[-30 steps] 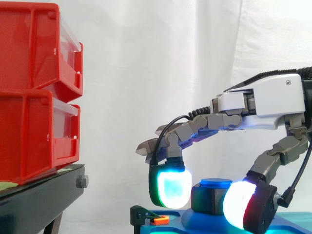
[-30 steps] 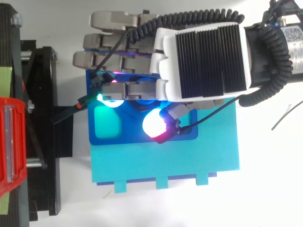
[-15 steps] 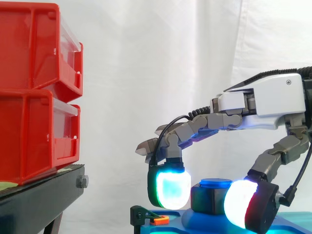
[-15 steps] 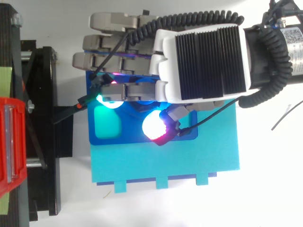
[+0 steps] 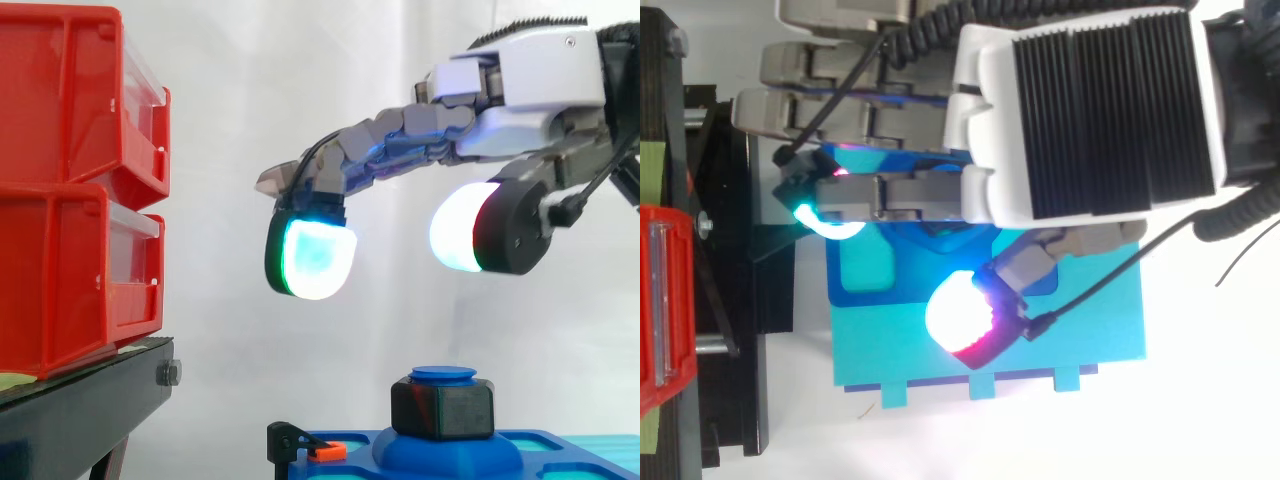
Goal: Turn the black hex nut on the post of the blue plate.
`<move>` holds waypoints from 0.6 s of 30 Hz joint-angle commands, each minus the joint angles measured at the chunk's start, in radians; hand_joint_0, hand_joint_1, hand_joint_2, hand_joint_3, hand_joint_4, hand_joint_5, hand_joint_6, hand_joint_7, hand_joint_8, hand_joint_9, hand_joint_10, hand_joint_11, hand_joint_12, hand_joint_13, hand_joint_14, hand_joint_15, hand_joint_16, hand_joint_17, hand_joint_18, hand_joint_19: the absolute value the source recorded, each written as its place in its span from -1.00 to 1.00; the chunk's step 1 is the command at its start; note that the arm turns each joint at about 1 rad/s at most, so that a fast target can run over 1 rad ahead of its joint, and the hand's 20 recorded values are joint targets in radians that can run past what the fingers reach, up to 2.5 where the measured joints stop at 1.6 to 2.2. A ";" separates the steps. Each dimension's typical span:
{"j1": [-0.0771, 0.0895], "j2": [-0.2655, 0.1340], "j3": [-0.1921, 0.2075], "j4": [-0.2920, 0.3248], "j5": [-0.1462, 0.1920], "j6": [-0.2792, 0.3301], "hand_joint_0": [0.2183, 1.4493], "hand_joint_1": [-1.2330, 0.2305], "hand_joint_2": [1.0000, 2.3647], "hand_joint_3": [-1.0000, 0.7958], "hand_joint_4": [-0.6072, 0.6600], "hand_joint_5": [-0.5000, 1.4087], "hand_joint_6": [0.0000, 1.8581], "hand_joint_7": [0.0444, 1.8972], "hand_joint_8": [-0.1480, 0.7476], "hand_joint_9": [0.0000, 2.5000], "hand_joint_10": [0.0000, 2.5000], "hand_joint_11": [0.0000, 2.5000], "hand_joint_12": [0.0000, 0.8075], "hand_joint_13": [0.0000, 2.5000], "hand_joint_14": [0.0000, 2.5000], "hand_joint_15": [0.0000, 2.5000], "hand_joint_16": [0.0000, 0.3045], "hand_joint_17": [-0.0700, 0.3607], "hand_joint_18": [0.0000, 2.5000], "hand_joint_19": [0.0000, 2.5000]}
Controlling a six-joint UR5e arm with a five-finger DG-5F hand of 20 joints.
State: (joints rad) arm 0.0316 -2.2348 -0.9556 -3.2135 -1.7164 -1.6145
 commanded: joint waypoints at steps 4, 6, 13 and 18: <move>0.005 0.044 0.014 -0.175 0.011 -0.002 -0.68 0.13 -1.00 -0.44 0.24 -0.73 -0.46 -0.14 -0.18 -0.99 -1.00 -1.00 -0.04 -0.98 -1.00 -0.97 -0.61 -0.05 -1.00 -0.99; 0.005 0.053 0.011 -0.187 0.017 -0.002 -0.67 0.13 -1.00 -0.44 0.25 -0.72 -0.46 -0.13 -0.18 -0.99 -1.00 -1.00 -0.05 -0.99 -1.00 -0.97 -0.61 -0.05 -1.00 -0.99; 0.005 0.175 -0.150 -0.172 0.043 0.004 -0.67 0.06 -1.00 -0.44 0.26 -0.72 -0.46 -0.13 -0.18 -0.99 -1.00 -1.00 -0.05 -1.00 -1.00 -0.98 -0.61 -0.06 -1.00 -1.00; 0.019 0.322 -0.376 -0.017 0.129 0.030 -0.67 0.03 -1.00 -0.44 0.25 -0.72 -0.46 -0.13 -0.19 -1.00 -1.00 -1.00 -0.06 -1.00 -1.00 -0.98 -0.61 -0.05 -1.00 -1.00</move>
State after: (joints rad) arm 0.0431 -2.0012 -1.1327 -3.3176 -1.6304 -1.5979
